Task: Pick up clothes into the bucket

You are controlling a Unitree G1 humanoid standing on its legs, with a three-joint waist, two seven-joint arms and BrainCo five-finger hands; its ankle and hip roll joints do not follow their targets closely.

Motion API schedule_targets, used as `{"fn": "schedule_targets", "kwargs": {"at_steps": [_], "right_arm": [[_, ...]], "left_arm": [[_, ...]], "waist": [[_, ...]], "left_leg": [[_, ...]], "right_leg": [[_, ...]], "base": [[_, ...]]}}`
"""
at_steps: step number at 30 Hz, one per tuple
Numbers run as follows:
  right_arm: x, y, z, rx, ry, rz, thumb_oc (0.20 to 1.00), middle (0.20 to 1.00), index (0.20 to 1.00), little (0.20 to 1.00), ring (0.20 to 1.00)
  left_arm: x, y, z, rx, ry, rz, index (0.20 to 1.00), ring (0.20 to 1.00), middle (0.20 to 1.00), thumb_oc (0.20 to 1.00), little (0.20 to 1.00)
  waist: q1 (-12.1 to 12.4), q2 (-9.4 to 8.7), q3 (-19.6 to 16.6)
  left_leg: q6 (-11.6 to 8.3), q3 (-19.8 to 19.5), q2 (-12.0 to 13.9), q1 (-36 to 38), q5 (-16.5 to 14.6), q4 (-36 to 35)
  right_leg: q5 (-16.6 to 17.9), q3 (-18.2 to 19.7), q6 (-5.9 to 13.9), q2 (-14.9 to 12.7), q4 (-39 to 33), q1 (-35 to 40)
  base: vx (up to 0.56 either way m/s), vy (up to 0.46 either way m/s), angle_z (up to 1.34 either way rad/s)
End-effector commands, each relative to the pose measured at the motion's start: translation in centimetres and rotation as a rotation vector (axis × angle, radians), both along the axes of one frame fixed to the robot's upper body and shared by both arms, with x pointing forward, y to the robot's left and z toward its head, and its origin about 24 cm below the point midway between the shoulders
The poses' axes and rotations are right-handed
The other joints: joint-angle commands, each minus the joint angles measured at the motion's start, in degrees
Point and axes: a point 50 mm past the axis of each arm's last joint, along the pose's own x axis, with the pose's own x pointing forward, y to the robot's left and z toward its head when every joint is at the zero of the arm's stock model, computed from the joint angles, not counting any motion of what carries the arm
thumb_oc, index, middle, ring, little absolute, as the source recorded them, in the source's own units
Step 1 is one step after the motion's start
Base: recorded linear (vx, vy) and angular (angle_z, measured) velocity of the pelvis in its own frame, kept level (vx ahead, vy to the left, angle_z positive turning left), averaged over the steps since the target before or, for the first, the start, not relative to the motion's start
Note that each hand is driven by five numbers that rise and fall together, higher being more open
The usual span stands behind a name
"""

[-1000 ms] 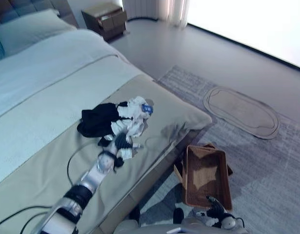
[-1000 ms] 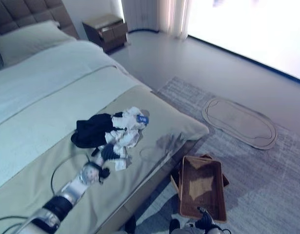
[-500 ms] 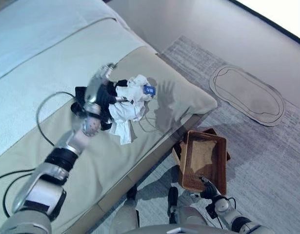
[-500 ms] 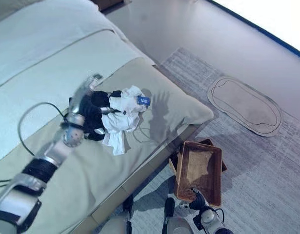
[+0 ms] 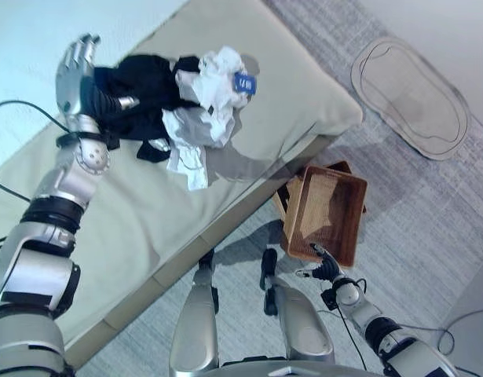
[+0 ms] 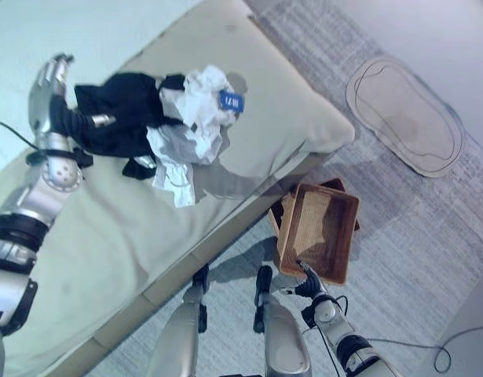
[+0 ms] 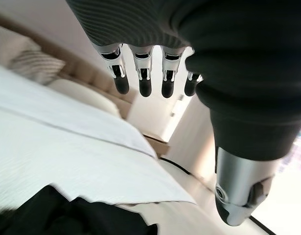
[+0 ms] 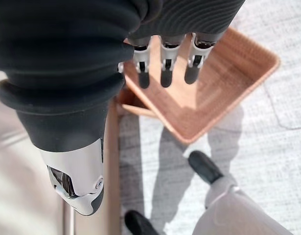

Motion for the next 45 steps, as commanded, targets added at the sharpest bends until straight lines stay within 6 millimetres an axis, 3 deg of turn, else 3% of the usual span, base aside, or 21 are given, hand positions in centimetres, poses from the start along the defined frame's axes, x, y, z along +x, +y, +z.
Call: {"fn": "schedule_targets", "kwargs": {"at_steps": [1, 10, 15, 16, 17, 19, 23, 24, 26, 38, 39, 40, 41, 42, 45], "right_arm": [[-0.4, 0.1, 0.2, 0.04, -0.034, 0.003, 1.0, 1.0, 1.0, 1.0, 1.0], [1.4, 2.3, 2.0, 0.166, -0.12, 0.031, 1.0, 1.0, 1.0, 1.0, 1.0], [2.6, 4.6, 3.8, 0.277, -0.208, 0.065, 1.0, 1.0, 1.0, 1.0, 1.0], [2.7, 4.9, 4.0, 0.287, -0.216, 0.074, 1.0, 1.0, 1.0, 1.0, 1.0], [2.8, 5.1, 4.3, 0.308, -0.231, 0.073, 1.0, 1.0, 1.0, 1.0, 1.0], [3.0, 5.5, 4.6, 0.328, -0.245, 0.077, 1.0, 1.0, 1.0, 1.0, 1.0], [3.0, 5.9, 4.7, 0.339, -0.251, 0.081, 1.0, 1.0, 1.0, 1.0, 1.0], [2.9, 5.9, 4.6, 0.341, -0.249, 0.08, 1.0, 1.0, 1.0, 1.0, 1.0], [2.6, 5.9, 4.3, 0.335, -0.242, 0.084, 1.0, 1.0, 1.0, 1.0, 1.0], [2.1, 5.6, 3.7, 0.315, -0.222, 0.089, 1.0, 1.0, 1.0, 1.0, 1.0], [2.0, 5.4, 3.6, 0.306, -0.218, 0.087, 1.0, 1.0, 1.0, 1.0, 1.0], [2.0, 5.2, 3.6, 0.297, -0.216, 0.09, 1.0, 1.0, 1.0, 1.0, 1.0], [2.0, 5.2, 3.6, 0.297, -0.214, 0.09, 1.0, 1.0, 1.0, 1.0, 1.0], [2.0, 5.0, 3.5, 0.286, -0.21, 0.085, 1.0, 1.0, 1.0, 1.0, 1.0], [1.6, 4.0, 2.9, 0.254, -0.178, 0.069, 1.0, 1.0, 1.0, 1.0, 1.0]], "left_arm": [[-0.9, 2.5, 3.6, -0.183, -0.137, 0.023, 1.0, 1.0, 1.0, 1.0, 1.0], [-1.0, 4.3, 6.1, -0.341, -0.17, 0.035, 1.0, 1.0, 1.0, 1.0, 1.0], [-1.4, 5.6, 7.7, -0.509, -0.23, 0.032, 1.0, 1.0, 1.0, 1.0, 1.0], [-1.5, 5.7, 8.0, -0.517, -0.233, 0.033, 1.0, 1.0, 1.0, 1.0, 1.0], [-1.5, 5.7, 8.3, -0.518, -0.24, 0.03, 1.0, 1.0, 1.0, 1.0, 1.0], [-1.8, 5.9, 8.9, -0.521, -0.249, 0.031, 1.0, 1.0, 1.0, 1.0, 1.0], [-1.9, 5.9, 9.5, -0.521, -0.264, 0.02, 1.0, 1.0, 1.0, 1.0, 1.0], [-1.9, 5.8, 9.6, -0.521, -0.268, 0.015, 0.89, 0.89, 0.89, 0.89, 0.89], [-1.9, 5.4, 9.8, -0.519, -0.284, -0.02, 0.2, 0.2, 0.2, 0.2, 0.2], [-2.9, 3.8, 10.2, -0.511, -0.446, -0.165, 0.2, 0.2, 0.2, 0.2, 0.2], [-3.0, 3.7, 10.2, -0.5, -0.451, -0.171, 0.2, 0.2, 0.2, 0.2, 0.2], [-3.2, 3.4, 10.3, -0.476, -0.465, -0.196, 0.2, 0.2, 0.2, 0.2, 0.2], [-3.2, 3.4, 10.2, -0.477, -0.463, -0.194, 0.2, 0.2, 0.2, 0.2, 0.2], [-3.3, 3.1, 10.1, -0.471, -0.469, -0.215, 0.2, 0.2, 0.2, 0.2, 0.2], [-3.7, 2.3, 9.7, -0.473, -0.483, -0.302, 0.2, 0.2, 0.2, 0.2, 0.2]], "waist": [[-1.0, -2.14, -1.69], [-1.36, -5.83, -0.16], [-1.6, -8.41, 2.16], [-1.31, -8.28, 2.1], [-1.49, -9.21, 3.02], [-0.96, -9.37, 3.34], [-0.67, -9.9, 4.12], [-0.73, -10.03, 4.13], [-0.93, -10.21, 4.14], [-0.24, -9.8, 4.12], [-0.28, -9.61, 3.92], [-0.18, -9.54, 4.05], [0.07, -9.05, 3.58], [-0.06, -9.11, 3.79], [0.95, -7.61, 2.69]], "left_leg": [[3.4, 2.72, -3.06, -4.88, -9.26, 13.34], [3.55, 3.5, -1.53, -15.24, -12.27, 21.69], [3.62, 3.79, -0.49, -20.36, -13.78, 25.85], [3.37, 3.2, 0.3, -20.21, -16.27, 26.77], [3.66, 3.73, 0.04, -21.65, -14.56, 27.43], [3.4, 3.15, 1.16, -22.48, -17.39, 28.9], [3.38, 2.85, 1.49, -23.96, -17.69, 29.76], [3.41, 2.6, 1.33, -24.24, -17.75, 29.85], [3.43, 2.31, 1.0, -24.71, -17.71, 29.78], [4.05, 2.77, -0.03, -20.7, -17.47, 27.68], [4.08, 2.8, -0.31, -20.14, -17.08, 27.11], [4.33, 3.36, -1.03, -19.7, -14.73, 26.35], [4.13, 2.73, -0.59, -18.84, -16.78, 26.22], [4.33, 3.37, -1.26, -18.74, -14.29, 25.45], [4.37, 3.64, -1.79, -15.35, -13.46, 22.99]], "right_leg": [[4.53, 5.1, 1.95, -2.93, 1.53, -7.13], [7.93, 7.62, 3.09, -0.82, -1.7, -12.57], [10.18, 7.53, 3.3, 0.5, -4.48, -14.7], [9.35, 7.76, 3.69, 1.46, -5.16, -14.13], [10.95, 7.46, 3.46, 1.19, -5.71, -14.88], [10.64, 7.4, 3.9, 2.45, -7.21, -14.45], [11.45, 6.95, 3.92, 2.91, -8.62, -14.83], [11.59, 6.86, 3.89, 2.97, -8.91, -15.07], [11.87, 6.72, 3.97, 3.02, -9.4, -15.38], [11.74, 7.45, 4.11, 2.67, -8.96, -13.1], [11.76, 7.41, 4.15, 2.35, -8.89, -12.89], [12.71, 7.16, 3.87, 1.41, -8.46, -12.83], [11.65, 7.43, 4.2, 2.08, -8.75, -12.05], [12.66, 7.06, 3.9, 1.09, -8.37, -12.37], [12.3, 6.84, 3.92, 0.34, -8.1, -9.99]], "base": [[-0.04, 0.032, -0.04], [-0.07, 0.014, -0.12], [-0.05, -0.019, -0.14], [-0.06, -0.015, -0.13], [0.06, -0.004, -0.12], [0.01, -0.016, -0.12], [-0.02, -0.011, -0.07], [0.0, 0.0, 0.0], [0.0, 0.0, 0.0], [-0.01, 0.011, 0.01], [-0.12, -0.012, -0.03], [0.0, 0.0, 0.0], [-0.11, -0.013, 0.0], [0.0, 0.0, 0.0], [-0.04, -0.003, 0.01]]}}
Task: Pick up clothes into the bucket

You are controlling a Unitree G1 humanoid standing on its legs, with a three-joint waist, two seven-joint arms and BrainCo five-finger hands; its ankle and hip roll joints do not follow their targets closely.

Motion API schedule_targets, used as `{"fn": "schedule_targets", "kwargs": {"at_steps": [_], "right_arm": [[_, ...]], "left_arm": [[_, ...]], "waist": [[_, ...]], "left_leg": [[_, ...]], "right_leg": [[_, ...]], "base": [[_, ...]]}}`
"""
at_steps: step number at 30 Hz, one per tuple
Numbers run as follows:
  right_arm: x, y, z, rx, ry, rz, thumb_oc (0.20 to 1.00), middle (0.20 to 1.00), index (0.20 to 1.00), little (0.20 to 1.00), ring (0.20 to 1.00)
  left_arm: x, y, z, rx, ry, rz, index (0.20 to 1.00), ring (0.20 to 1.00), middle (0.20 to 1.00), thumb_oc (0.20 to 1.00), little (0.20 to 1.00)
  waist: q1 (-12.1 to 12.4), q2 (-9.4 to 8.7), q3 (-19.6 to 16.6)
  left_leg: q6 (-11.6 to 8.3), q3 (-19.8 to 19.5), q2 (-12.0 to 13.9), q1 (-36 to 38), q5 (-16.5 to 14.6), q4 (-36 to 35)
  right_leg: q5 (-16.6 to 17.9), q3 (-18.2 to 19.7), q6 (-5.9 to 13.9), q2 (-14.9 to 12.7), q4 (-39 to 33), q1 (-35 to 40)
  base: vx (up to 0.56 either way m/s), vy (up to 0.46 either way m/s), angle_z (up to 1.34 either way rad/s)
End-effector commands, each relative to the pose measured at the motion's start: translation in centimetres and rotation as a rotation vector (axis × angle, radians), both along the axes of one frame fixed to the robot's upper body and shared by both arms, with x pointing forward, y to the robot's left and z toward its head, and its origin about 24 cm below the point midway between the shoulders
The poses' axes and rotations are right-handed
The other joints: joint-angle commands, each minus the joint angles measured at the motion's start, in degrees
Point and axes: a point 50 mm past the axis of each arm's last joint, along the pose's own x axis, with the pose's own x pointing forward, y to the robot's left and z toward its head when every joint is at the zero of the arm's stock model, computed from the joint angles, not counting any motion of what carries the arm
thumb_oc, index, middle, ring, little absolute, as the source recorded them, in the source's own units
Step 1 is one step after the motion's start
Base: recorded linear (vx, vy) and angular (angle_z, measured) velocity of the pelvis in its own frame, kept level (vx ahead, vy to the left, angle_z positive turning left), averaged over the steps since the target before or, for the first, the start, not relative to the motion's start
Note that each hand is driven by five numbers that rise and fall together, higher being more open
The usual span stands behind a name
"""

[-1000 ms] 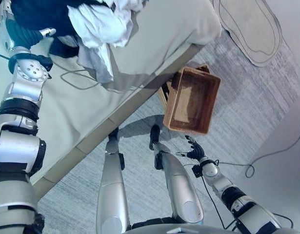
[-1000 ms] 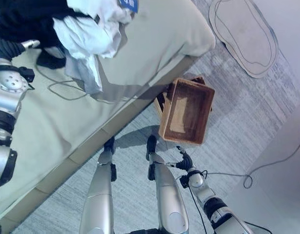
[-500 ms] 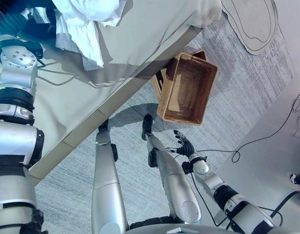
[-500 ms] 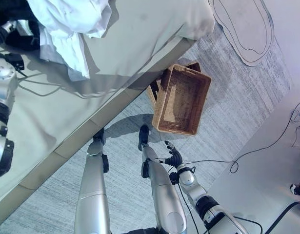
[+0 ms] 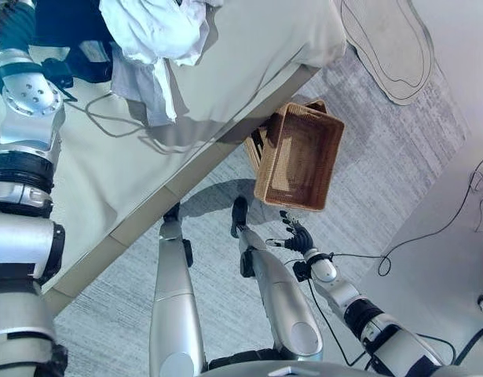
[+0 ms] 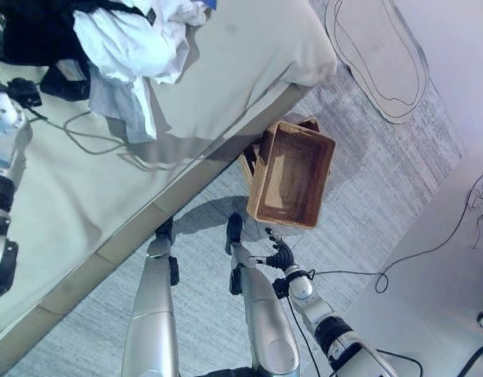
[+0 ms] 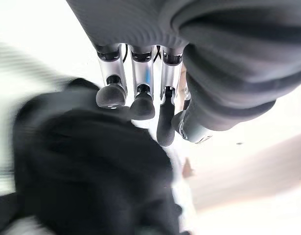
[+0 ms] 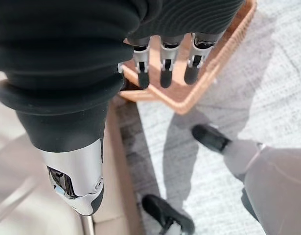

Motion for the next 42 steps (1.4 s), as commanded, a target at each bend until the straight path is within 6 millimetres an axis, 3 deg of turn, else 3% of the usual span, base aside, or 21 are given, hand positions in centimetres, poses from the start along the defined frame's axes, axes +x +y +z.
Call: {"fn": "schedule_targets", "kwargs": {"at_steps": [1, 14, 22, 24, 25, 31, 37, 42], "right_arm": [[-1.1, -1.9, -0.5, -0.041, 0.005, -0.018, 1.0, 1.0, 1.0, 1.0, 1.0], [-4.1, -5.6, -3.2, -0.154, 0.164, -0.061, 1.0, 1.0, 1.0, 1.0, 1.0], [-5.8, -6.7, -4.1, -0.197, 0.222, -0.043, 1.0, 1.0, 1.0, 1.0, 1.0], [-6.1, -7.1, -4.1, -0.207, 0.228, -0.05, 1.0, 1.0, 1.0, 1.0, 1.0], [-6.1, -7.2, -4.1, -0.211, 0.225, -0.053, 1.0, 1.0, 1.0, 1.0, 1.0], [-5.7, -7.5, -3.8, -0.217, 0.209, -0.07, 1.0, 1.0, 1.0, 1.0, 1.0], [-5.7, -7.7, -3.8, -0.206, 0.208, -0.087, 1.0, 1.0, 1.0, 1.0, 1.0], [-5.7, -8.0, -3.8, -0.203, 0.205, -0.11, 1.0, 1.0, 1.0, 1.0, 1.0]], "left_arm": [[-2.1, 0.8, 2.0, 0.021, -0.149, -0.019, 0.2, 0.2, 0.2, 0.2, 0.2], [-3.0, -2.0, -0.6, -0.026, -0.201, -0.351, 0.2, 0.2, 0.2, 0.2, 0.2], [-3.3, -1.6, -2.9, 0.017, -0.098, -0.359, 0.2, 0.2, 0.2, 0.2, 0.2], [-3.1, -1.2, -3.5, 0.069, -0.038, -0.306, 0.558, 0.558, 0.558, 0.558, 0.558], [-3.0, -1.0, -3.7, 0.098, -0.003, -0.275, 1.0, 1.0, 1.0, 1.0, 1.0], [-1.2, 0.7, -5.3, 0.222, 0.225, -0.069, 1.0, 1.0, 1.0, 1.0, 1.0], [-0.4, 2.6, -6.7, 0.222, 0.355, 0.058, 1.0, 1.0, 1.0, 1.0, 1.0], [0.2, 2.9, -7.2, 0.208, 0.399, 0.096, 1.0, 1.0, 1.0, 1.0, 1.0]], "waist": [[2.08, -0.37, -0.09], [4.59, 4.66, -5.67], [4.23, 6.54, -10.81], [3.92, 6.85, -11.27], [3.73, 6.84, -11.49], [2.55, 6.37, -10.98], [1.46, 4.5, -8.84], [0.47, 3.58, -6.83]], "left_leg": [[3.72, 3.02, -4.37, 3.89, -9.55, 7.73], [3.14, 2.37, -6.27, 21.58, -5.34, -4.95], [2.41, 1.68, -6.46, 29.33, -1.92, -13.11], [2.28, 1.77, -6.14, 30.23, -1.76, -13.83], [2.28, 1.78, -6.15, 29.99, -1.28, -14.02], [2.14, 1.78, -5.72, 26.77, -1.11, -11.64], [1.96, 2.52, -4.71, 21.74, -2.43, -6.88], [1.82, 3.42, -4.71, 17.25, -4.34, -2.22]], "right_leg": [[5.44, 2.76, 4.18, -2.85, -6.29, 2.64], [1.94, 0.83, 3.23, -5.22, -4.82, 14.42], [-0.11, -0.43, 2.62, -4.66, -4.71, 18.9], [-0.56, -0.59, 2.48, -4.45, -4.64, 19.52], [-0.42, -0.62, 2.41, -4.46, -4.76, 19.26], [0.01, -0.35, 2.05, -4.28, -4.28, 16.75], [0.94, 1.51, 2.04, -3.78, -3.91, 13.16], [1.97, 2.86, 2.27, -3.83, -4.24, 10.74]], "base": [[0.0, 0.0, 0.0], [0.04, -0.02, 0.07], [0.06, -0.026, 0.1], [0.03, -0.023, 0.06], [0.0, 0.0, 0.0], [-0.04, -0.013, -0.01], [-0.01, 0.006, -0.04], [0.0, 0.049, -0.13]]}}
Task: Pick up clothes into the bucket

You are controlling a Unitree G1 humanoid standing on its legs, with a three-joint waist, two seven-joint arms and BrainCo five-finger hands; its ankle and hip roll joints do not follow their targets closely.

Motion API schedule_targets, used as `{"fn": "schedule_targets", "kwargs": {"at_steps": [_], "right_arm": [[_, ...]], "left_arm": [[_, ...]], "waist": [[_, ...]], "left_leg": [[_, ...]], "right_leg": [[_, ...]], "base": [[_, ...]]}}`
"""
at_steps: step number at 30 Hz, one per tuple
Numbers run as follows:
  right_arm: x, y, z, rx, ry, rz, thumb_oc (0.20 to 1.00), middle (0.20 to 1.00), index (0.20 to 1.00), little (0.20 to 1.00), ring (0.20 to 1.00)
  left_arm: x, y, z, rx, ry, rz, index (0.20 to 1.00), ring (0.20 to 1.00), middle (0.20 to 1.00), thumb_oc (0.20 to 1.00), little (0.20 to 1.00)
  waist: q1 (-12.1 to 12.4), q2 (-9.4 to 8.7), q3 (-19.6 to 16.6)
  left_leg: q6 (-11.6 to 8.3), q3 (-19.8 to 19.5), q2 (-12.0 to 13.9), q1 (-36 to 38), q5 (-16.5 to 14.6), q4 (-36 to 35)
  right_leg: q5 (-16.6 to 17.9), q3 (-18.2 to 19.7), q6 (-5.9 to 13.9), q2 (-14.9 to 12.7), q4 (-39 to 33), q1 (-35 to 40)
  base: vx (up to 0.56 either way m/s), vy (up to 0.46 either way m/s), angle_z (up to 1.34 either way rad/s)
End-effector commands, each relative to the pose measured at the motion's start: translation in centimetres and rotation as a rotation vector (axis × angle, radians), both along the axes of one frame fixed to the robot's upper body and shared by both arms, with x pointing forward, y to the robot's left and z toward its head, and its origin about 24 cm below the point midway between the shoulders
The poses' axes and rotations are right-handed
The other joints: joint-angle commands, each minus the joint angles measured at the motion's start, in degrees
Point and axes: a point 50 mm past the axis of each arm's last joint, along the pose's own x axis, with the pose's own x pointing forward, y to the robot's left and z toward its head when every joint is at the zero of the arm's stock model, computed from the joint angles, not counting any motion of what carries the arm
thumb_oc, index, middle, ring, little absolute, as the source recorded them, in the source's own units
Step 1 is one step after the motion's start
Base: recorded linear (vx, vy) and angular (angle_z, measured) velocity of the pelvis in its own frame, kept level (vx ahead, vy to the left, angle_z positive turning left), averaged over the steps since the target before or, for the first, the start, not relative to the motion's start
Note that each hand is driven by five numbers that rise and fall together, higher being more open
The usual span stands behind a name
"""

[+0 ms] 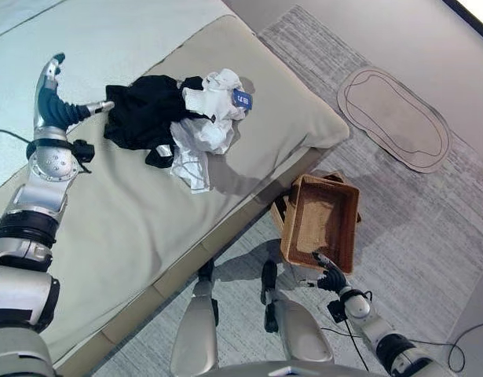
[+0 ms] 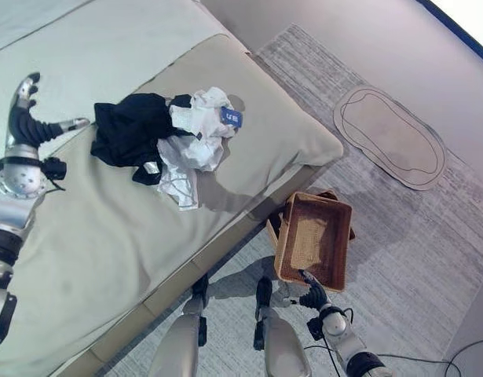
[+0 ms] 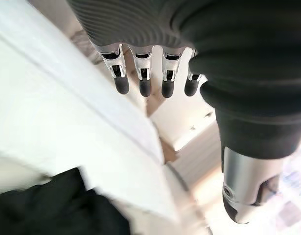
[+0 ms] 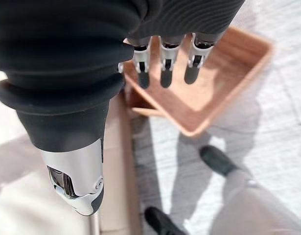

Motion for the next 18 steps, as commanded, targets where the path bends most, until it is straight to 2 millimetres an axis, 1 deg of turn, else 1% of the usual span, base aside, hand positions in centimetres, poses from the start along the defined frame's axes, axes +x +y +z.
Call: {"fn": "schedule_targets", "kwargs": {"at_steps": [1, 4, 5, 6, 7, 8, 9, 11, 12, 13, 15, 16, 18], "right_arm": [[0.3, -0.8, 0.8, 0.007, -0.058, -0.03, 1.0, 1.0, 1.0, 1.0, 1.0], [0.5, -0.6, 0.9, 0.022, -0.067, -0.046, 1.0, 1.0, 1.0, 1.0, 1.0], [1.1, -0.1, 1.3, 0.047, -0.093, -0.043, 1.0, 1.0, 1.0, 1.0, 1.0], [1.1, 0.0, 1.3, 0.047, -0.093, -0.043, 1.0, 1.0, 1.0, 1.0, 1.0], [1.6, 0.6, 1.6, 0.066, -0.113, -0.036, 1.0, 1.0, 1.0, 1.0, 1.0], [1.6, 0.6, 1.6, 0.066, -0.113, -0.036, 1.0, 1.0, 1.0, 1.0, 1.0], [1.9, 1.0, 1.8, 0.078, -0.124, -0.028, 1.0, 1.0, 1.0, 1.0, 1.0], [2.8, 1.6, 2.6, 0.108, -0.173, -0.025, 1.0, 1.0, 1.0, 1.0, 1.0], [2.8, 1.6, 2.6, 0.109, -0.173, -0.026, 1.0, 1.0, 1.0, 1.0, 1.0], [3.0, 1.8, 2.9, 0.119, -0.186, -0.024, 1.0, 1.0, 1.0, 1.0, 1.0], [3.3, 2.1, 3.2, 0.14, -0.206, -0.033, 1.0, 1.0, 1.0, 1.0, 1.0], [3.7, 2.5, 3.6, 0.16, -0.228, -0.03, 1.0, 1.0, 1.0, 1.0, 1.0], [3.7, 2.6, 3.6, 0.166, -0.23, -0.033, 1.0, 1.0, 1.0, 1.0, 1.0]], "left_arm": [[0.4, -0.2, 4.2, 0.045, -0.116, 0.027, 1.0, 1.0, 1.0, 1.0, 1.0], [0.5, 0.2, 4.2, 0.035, -0.108, 0.052, 1.0, 1.0, 1.0, 1.0, 1.0], [0.3, 1.1, 4.2, 0.019, -0.099, 0.09, 1.0, 1.0, 1.0, 1.0, 1.0], [0.3, 1.1, 4.2, 0.019, -0.1, 0.09, 1.0, 1.0, 1.0, 1.0, 1.0], [0.1, 1.5, 4.5, 0.035, -0.095, 0.115, 1.0, 1.0, 1.0, 1.0, 1.0], [0.1, 1.5, 4.6, 0.035, -0.095, 0.115, 1.0, 1.0, 1.0, 1.0, 1.0], [0.0, 1.9, 4.7, 0.037, -0.094, 0.132, 1.0, 1.0, 1.0, 1.0, 1.0], [-0.2, 2.3, 5.4, 0.052, -0.098, 0.165, 1.0, 1.0, 1.0, 1.0, 1.0], [-0.2, 2.3, 5.4, 0.052, -0.099, 0.165, 1.0, 1.0, 1.0, 1.0, 1.0], [-0.3, 2.6, 5.7, 0.057, -0.097, 0.179, 1.0, 1.0, 1.0, 1.0, 1.0], [-0.4, 2.8, 6.1, 0.077, -0.096, 0.197, 1.0, 1.0, 1.0, 1.0, 1.0], [-0.5, 2.9, 6.8, 0.096, -0.104, 0.211, 1.0, 1.0, 1.0, 1.0, 1.0], [-0.4, 2.8, 7.0, 0.106, -0.105, 0.212, 1.0, 1.0, 1.0, 1.0, 1.0]], "waist": [[-0.91, -3.77, 1.44], [-1.1, -4.12, 2.08], [-1.59, -5.12, 2.8], [-1.57, -5.11, 2.76], [-1.68, -5.79, 3.26], [-1.66, -5.78, 3.23], [-1.71, -6.18, 3.54], [-1.77, -7.15, 4.72], [-1.75, -7.13, 4.69], [-1.4, -6.72, 4.67], [-1.5, -6.94, 5.32], [-1.64, -7.16, 5.85], [-1.6, -7.23, 5.99]], "left_leg": [[2.85, 2.4, -2.88, -4.58, -10.3, 15.07], [2.76, 2.75, -2.65, -6.88, -11.18, 17.12], [2.84, 3.19, -2.42, -9.57, -12.15, 19.77], [2.84, 3.2, -2.39, -9.67, -12.2, 19.86], [3.01, 3.4, -2.08, -11.99, -13.01, 21.92], [3.01, 3.41, -2.04, -12.08, -13.06, 22.02], [3.18, 3.71, -1.81, -13.12, -13.61, 23.26], [3.6, 4.09, -1.5, -16.02, -14.81, 26.0], [3.6, 4.07, -1.48, -16.12, -14.85, 26.08], [3.44, 3.45, -0.84, -16.17, -17.44, 26.95], [3.7, 3.49, -0.95, -17.61, -18.1, 28.11], [3.91, 3.82, -0.9, -18.69, -18.55, 28.77], [4.01, 3.73, -0.95, -19.2, -18.73, 29.09]], "right_leg": [[5.31, 4.04, 1.98, -2.01, -2.28, -3.94], [6.03, 4.76, 2.17, -1.9, -2.98, -5.04], [6.88, 5.63, 2.37, -1.59, -3.81, -6.29], [6.89, 5.65, 2.37, -1.56, -3.81, -6.35], [7.44, 6.38, 2.57, -1.2, -4.56, -7.24], [7.45, 6.39, 2.57, -1.17, -4.55, -7.3], [7.73, 6.72, 2.68, -0.94, -4.87, -7.76], [8.23, 7.43, 2.97, -0.59, -5.49, -9.24], [8.24, 7.42, 2.97, -0.56, -5.48, -9.3], [7.28, 7.67, 3.18, 0.34, -5.9, -8.96], [7.41, 7.8, 3.36, 0.54, -5.88, -9.83], [7.57, 7.84, 3.61, 0.53, -5.89, -10.59], [7.59, 7.77, 3.67, 0.48, -5.87, -10.93]], "base": [[0.0, 0.076, -0.06], [-0.02, 0.038, -0.05], [-0.03, 0.018, -0.12], [-0.03, 0.044, -0.15], [-0.01, 0.028, -0.14], [-0.01, 0.042, -0.15], [-0.01, 0.034, -0.19], [-0.02, 0.053, -0.23], [0.08, 0.048, -0.2], [0.1, 0.039, -0.14], [0.04, 0.073, -0.13], [0.0, 0.07, -0.13], [0.01, 0.033, -0.07]]}}
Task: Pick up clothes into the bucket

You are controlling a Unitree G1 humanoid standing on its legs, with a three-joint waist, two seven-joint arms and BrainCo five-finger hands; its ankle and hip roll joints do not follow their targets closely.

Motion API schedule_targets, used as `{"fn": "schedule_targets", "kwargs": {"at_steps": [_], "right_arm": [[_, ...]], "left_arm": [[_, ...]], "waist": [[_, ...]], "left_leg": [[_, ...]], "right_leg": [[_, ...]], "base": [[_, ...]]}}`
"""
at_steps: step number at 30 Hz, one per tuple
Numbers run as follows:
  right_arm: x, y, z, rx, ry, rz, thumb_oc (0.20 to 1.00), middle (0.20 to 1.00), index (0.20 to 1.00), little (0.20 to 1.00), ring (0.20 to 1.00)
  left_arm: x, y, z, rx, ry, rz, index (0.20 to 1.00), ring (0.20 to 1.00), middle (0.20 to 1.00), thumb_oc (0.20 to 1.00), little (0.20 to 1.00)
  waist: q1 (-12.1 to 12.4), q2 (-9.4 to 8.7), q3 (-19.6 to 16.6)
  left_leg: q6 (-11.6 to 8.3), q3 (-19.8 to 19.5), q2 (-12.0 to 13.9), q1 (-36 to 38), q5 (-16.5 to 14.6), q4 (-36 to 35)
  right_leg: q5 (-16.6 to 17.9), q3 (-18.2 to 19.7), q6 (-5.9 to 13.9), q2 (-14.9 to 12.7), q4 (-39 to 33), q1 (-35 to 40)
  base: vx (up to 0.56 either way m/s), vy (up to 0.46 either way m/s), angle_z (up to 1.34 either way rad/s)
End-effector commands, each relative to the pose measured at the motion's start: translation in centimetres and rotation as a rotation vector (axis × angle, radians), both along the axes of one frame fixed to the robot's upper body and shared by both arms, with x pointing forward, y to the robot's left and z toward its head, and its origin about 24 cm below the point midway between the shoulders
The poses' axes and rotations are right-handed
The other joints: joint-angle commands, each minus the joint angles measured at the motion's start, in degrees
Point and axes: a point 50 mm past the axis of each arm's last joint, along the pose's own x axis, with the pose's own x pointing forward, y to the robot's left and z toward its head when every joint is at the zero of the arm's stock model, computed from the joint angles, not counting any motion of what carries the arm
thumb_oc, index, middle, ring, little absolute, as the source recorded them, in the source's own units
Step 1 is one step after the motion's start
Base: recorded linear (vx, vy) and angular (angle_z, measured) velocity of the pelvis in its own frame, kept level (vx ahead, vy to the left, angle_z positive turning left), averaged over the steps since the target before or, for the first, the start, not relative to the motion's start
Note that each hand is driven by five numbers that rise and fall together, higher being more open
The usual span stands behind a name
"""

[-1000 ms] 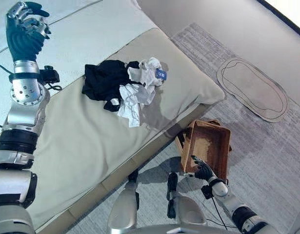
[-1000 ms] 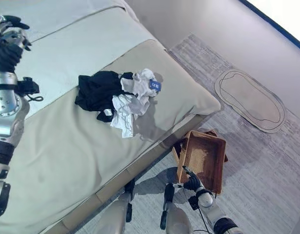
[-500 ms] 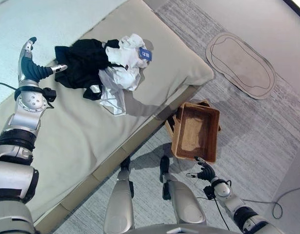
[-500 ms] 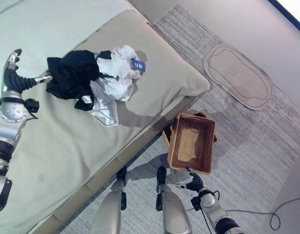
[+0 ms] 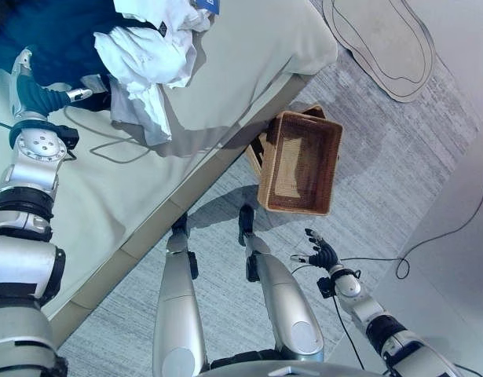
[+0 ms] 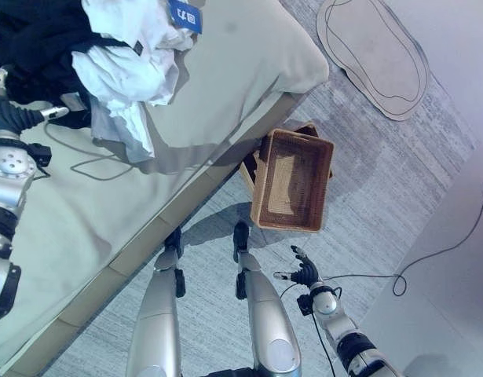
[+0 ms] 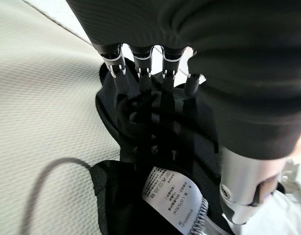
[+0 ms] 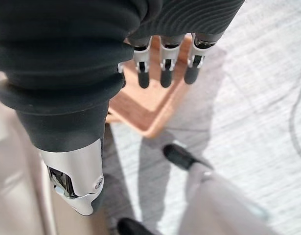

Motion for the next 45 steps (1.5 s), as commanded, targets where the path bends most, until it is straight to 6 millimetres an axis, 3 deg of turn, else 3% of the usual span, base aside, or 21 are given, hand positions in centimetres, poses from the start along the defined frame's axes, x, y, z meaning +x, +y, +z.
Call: {"fn": "schedule_targets", "kwargs": {"at_steps": [1, 7, 17, 18, 19, 21, 22, 24, 30, 45], "right_arm": [[-0.2, 0.0, 0.6, 0.053, -0.059, -0.018, 1.0, 1.0, 1.0, 1.0, 1.0], [0.1, 1.1, 1.2, 0.107, -0.091, -0.011, 1.0, 1.0, 1.0, 1.0, 1.0], [0.0, 1.7, 1.1, 0.136, -0.094, -0.003, 1.0, 1.0, 1.0, 1.0, 1.0], [0.0, 1.8, 1.1, 0.136, -0.095, -0.001, 1.0, 1.0, 1.0, 1.0, 1.0], [0.0, 1.8, 1.1, 0.14, -0.095, 0.0, 1.0, 1.0, 1.0, 1.0, 1.0], [0.0, 1.9, 1.1, 0.143, -0.096, -0.001, 1.0, 1.0, 1.0, 1.0, 1.0], [0.0, 1.9, 1.1, 0.146, -0.098, 0.004, 1.0, 1.0, 1.0, 1.0, 1.0], [0.0, 1.9, 1.3, 0.151, -0.107, 0.007, 1.0, 1.0, 1.0, 1.0, 1.0], [0.3, 2.3, 1.8, 0.166, -0.131, 0.019, 1.0, 1.0, 1.0, 1.0, 1.0], [-0.3, 1.2, 1.4, 0.1, -0.113, 0.015, 1.0, 1.0, 1.0, 1.0, 1.0]], "left_arm": [[-1.5, 1.5, 4.0, 0.105, -0.093, 0.08, 1.0, 1.0, 1.0, 1.0, 1.0], [-1.3, 0.4, 6.9, 0.192, -0.161, 0.106, 1.0, 1.0, 1.0, 1.0, 1.0], [-1.3, -1.7, 10.5, 0.153, -0.366, 0.099, 1.0, 1.0, 1.0, 1.0, 1.0], [-1.3, -1.8, 10.7, 0.152, -0.374, 0.103, 0.878, 0.878, 0.878, 0.878, 0.878], [-1.3, -1.8, 10.8, 0.151, -0.379, 0.108, 0.831, 0.831, 0.831, 0.831, 0.831], [-1.4, -1.9, 11.0, 0.163, -0.387, 0.113, 0.523, 0.523, 0.523, 0.523, 0.523], [-1.4, -2.2, 11.4, 0.206, -0.391, 0.124, 0.3, 0.3, 0.3, 0.3, 0.3], [-1.5, -2.3, 11.5, 0.218, -0.396, 0.129, 0.2, 0.2, 0.2, 0.2, 0.2], [-1.5, -2.7, 11.6, 0.207, -0.431, 0.123, 0.2, 0.2, 0.2, 0.2, 0.2], [-1.5, -4.4, 9.8, -0.058, -0.605, -0.081, 0.2, 0.2, 0.2, 0.2, 0.2]], "waist": [[-0.3, -1.24, -1.28], [-0.44, -1.88, -0.21], [-0.4, -2.44, 0.03], [-0.46, -2.57, -0.03], [-0.54, -2.61, -0.07], [-0.54, -2.64, -0.05], [-0.64, -2.65, -0.07], [-0.71, -2.7, -0.05], [-0.65, -3.07, 0.22], [-0.6, -2.96, 0.21]], "left_leg": [[4.68, 1.39, -3.18, -1.8, -13.18, 14.42], [5.09, 0.98, -3.74, -4.77, -13.8, 15.55], [5.62, 0.3, -4.25, -6.56, -14.97, 16.99], [5.69, 0.31, -4.29, -6.7, -15.04, 17.02], [5.73, 0.37, -4.3, -6.79, -15.08, 17.06], [5.76, 0.38, -4.34, -6.88, -15.11, 17.09], [5.86, 0.36, -4.4, -6.96, -15.19, 17.11], [5.89, 0.33, -4.37, -7.03, -15.23, 17.18], [6.29, 0.52, -4.16, -7.17, -15.62, 17.75], [6.05, 0.08, -4.4, -3.51, -13.95, 14.0]], "right_leg": [[4.88, 3.37, 3.95, -1.35, -7.07, 1.87], [5.54, 2.76, 4.37, -1.28, -7.5, -0.38], [5.66, 2.54, 4.66, -1.24, -8.11, -1.08], [5.7, 2.56, 4.69, -1.22, -8.2, -1.18], [5.79, 2.64, 4.68, -1.22, -8.25, -1.28], [5.84, 2.67, 4.69, -1.2, -8.24, -1.44], [5.93, 2.71, 4.75, -1.21, -8.2, -1.64], [5.99, 2.74, 4.75, -1.19, -8.16, -1.8], [6.38, 3.17, 4.81, -0.86, -8.08, -2.27], [6.13, 2.92, 4.35, -0.91, -7.0, -1.19]], "base": [[0.0, 0.039, -0.02], [0.01, 0.016, 0.01], [0.01, 0.004, 0.02], [0.0, 0.0, 0.0], [0.0, 0.0, 0.0], [0.0, 0.0, 0.0], [0.0, 0.0, 0.0], [0.0, 0.0, 0.0], [-0.01, 0.0, -0.03], [-0.01, -0.015, -0.03]]}}
